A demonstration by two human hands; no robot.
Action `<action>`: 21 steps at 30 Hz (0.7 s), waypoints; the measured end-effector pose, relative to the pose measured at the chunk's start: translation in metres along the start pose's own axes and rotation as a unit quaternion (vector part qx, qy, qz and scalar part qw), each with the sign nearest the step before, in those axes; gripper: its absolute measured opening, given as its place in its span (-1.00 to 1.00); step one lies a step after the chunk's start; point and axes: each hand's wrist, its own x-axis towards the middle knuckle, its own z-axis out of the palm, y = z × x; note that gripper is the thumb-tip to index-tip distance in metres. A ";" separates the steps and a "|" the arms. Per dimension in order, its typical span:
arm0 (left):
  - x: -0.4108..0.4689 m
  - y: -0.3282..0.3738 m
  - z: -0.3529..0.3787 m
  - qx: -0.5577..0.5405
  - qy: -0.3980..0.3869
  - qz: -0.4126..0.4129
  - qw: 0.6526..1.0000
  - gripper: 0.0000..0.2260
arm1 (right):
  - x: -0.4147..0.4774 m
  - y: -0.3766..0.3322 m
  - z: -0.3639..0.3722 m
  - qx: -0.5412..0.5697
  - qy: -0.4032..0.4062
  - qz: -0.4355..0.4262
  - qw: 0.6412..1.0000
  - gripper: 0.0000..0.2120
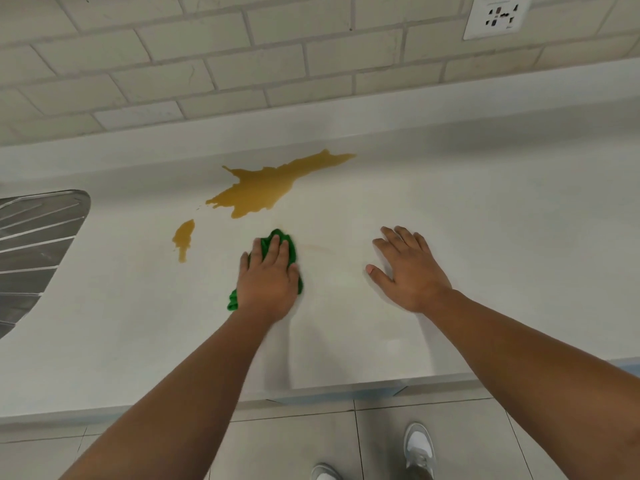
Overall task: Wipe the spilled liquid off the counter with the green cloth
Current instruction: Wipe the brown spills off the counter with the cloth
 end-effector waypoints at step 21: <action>0.062 -0.038 -0.010 0.024 -0.023 -0.004 0.999 -0.46 | 0.004 0.001 0.002 -0.010 0.004 -0.005 1.000 -0.21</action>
